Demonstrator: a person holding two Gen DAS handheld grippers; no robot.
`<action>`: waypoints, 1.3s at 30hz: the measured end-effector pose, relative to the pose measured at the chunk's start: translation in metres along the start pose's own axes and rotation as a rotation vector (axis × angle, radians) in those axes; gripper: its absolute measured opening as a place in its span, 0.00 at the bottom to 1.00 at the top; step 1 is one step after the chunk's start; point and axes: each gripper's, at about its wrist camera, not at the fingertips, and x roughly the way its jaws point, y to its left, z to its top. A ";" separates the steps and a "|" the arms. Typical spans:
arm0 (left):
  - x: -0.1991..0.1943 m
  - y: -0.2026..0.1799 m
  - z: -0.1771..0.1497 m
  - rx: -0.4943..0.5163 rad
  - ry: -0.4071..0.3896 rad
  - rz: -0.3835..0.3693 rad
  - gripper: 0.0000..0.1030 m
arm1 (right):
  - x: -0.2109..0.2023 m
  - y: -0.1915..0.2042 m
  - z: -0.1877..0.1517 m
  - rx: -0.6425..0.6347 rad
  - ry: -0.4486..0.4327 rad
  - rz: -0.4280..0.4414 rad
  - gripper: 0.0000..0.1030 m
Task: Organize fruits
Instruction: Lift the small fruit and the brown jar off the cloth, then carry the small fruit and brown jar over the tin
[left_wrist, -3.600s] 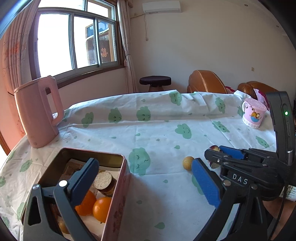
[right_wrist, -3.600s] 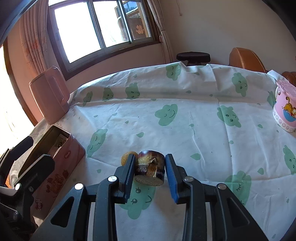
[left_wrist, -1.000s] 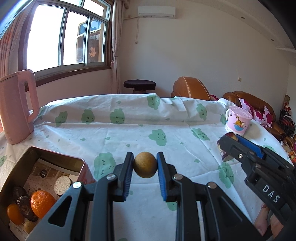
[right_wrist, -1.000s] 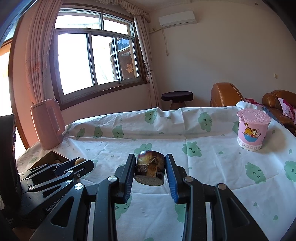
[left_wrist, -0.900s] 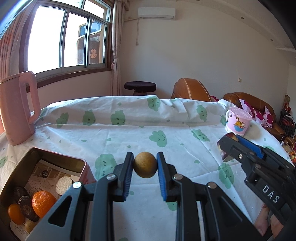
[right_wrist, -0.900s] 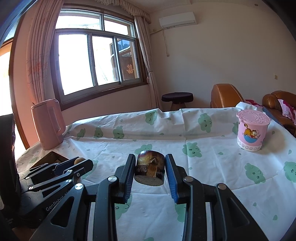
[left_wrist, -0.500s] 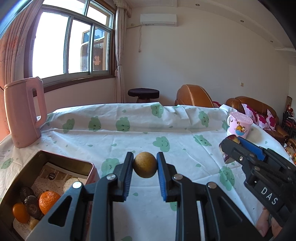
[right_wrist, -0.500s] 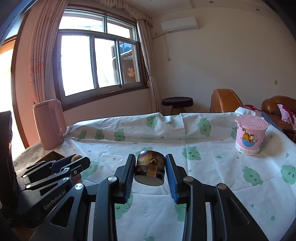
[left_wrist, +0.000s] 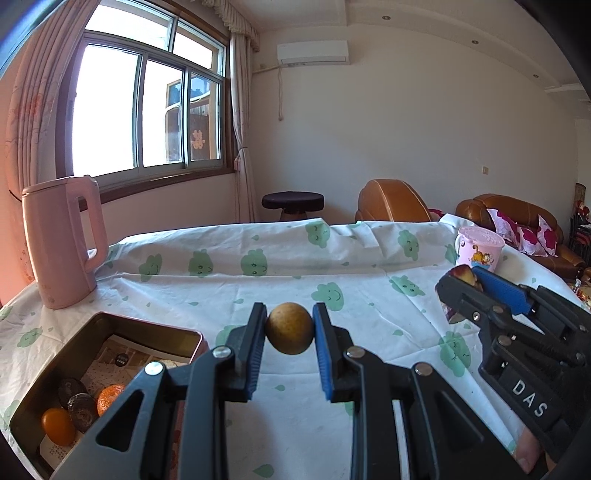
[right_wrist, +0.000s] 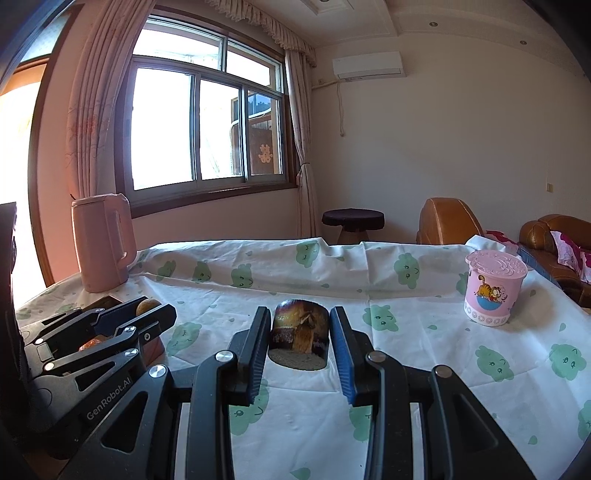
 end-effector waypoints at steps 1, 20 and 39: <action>-0.001 0.000 0.000 0.000 -0.002 0.000 0.26 | -0.001 0.002 0.000 -0.005 -0.004 -0.001 0.34; -0.017 0.015 -0.008 -0.019 0.009 -0.007 0.26 | -0.013 0.013 -0.002 -0.045 -0.036 -0.009 0.34; -0.067 0.074 -0.018 -0.062 -0.015 0.053 0.26 | -0.020 0.069 -0.001 -0.058 -0.036 0.177 0.34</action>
